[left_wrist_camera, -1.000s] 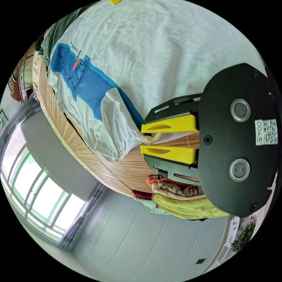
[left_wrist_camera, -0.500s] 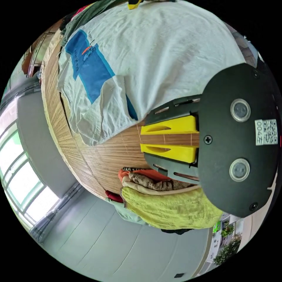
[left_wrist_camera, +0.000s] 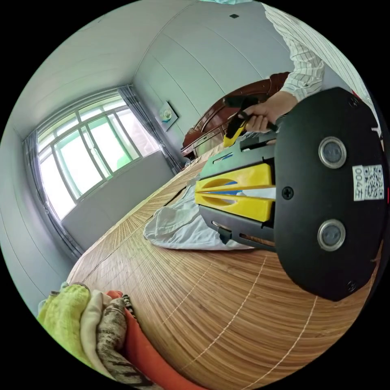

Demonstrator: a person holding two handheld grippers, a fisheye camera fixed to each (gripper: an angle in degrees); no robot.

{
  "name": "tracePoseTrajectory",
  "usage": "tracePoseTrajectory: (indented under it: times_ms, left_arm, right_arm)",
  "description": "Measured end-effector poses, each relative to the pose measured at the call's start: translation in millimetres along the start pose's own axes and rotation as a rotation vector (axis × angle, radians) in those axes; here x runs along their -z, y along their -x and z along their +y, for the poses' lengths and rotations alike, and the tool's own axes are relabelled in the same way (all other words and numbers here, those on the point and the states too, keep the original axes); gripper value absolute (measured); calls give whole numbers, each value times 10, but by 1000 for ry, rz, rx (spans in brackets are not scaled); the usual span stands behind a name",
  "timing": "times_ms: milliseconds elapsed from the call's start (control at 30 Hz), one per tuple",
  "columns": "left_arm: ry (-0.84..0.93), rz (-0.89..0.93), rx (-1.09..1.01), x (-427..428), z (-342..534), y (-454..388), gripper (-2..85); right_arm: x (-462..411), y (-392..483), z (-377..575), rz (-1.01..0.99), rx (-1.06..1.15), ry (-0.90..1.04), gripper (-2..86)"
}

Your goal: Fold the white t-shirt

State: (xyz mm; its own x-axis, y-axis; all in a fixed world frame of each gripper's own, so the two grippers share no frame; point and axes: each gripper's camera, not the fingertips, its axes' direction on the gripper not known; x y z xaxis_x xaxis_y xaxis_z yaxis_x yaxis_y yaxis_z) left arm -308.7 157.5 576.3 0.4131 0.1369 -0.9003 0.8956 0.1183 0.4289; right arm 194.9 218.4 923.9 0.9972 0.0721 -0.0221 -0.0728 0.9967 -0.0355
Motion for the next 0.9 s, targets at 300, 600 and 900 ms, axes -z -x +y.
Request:
tracePoseTrajectory:
  times_ms: [300,600,900]
  left_arm:
    - [40,-89,60,127,-370,191,1]
    - [40,-77,98,299,-620,257,1]
    - [24,-98,125,397,-770,222,1]
  right_arm:
    - [-1609,254,-2537,60,-59,232,93]
    - [-2300,451,-3242,150,-68,467,114]
    - [-2450,833,-3455,234,-29,436,20]
